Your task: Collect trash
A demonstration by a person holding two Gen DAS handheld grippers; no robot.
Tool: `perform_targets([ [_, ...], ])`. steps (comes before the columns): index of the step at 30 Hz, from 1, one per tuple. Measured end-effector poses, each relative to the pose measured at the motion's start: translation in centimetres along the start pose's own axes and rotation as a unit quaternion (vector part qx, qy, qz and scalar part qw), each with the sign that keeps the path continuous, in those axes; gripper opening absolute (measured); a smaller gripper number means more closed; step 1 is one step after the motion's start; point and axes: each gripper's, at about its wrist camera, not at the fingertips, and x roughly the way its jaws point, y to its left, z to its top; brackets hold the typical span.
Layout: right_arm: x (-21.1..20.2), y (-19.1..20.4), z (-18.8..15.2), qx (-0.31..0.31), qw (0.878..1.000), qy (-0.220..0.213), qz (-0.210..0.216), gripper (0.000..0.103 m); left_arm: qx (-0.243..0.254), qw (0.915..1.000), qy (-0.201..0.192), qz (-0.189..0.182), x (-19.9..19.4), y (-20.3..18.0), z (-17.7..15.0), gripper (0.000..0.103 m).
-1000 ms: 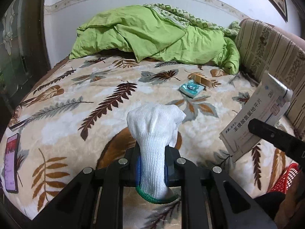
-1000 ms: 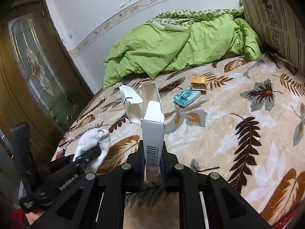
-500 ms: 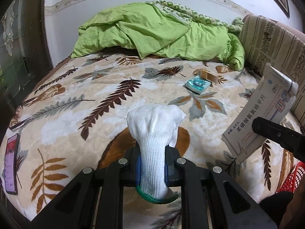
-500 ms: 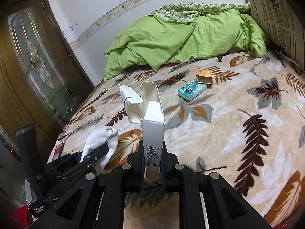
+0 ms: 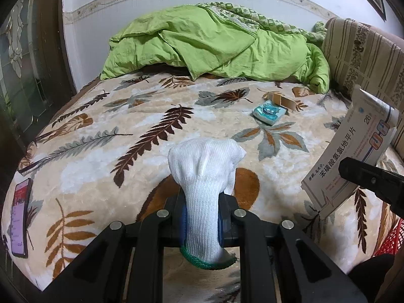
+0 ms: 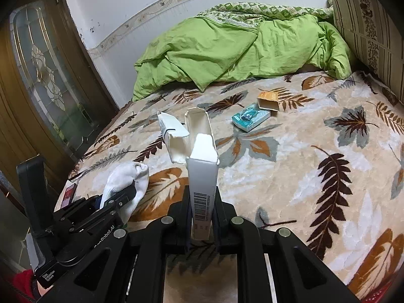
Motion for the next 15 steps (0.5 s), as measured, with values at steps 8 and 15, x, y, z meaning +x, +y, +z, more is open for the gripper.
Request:
perform_targets([
  [8,-0.03,-0.12,0.05,0.0,1.0,-0.001,0.0,0.014,0.0,1.0,0.0,0.001,-0.05,-0.13,-0.06,0.017],
  [15,-0.04,-0.11,0.03,0.0,1.0,-0.002,0.0,0.014,0.001,1.0,0.0,0.002,-0.08,-0.26,-0.12,0.017],
])
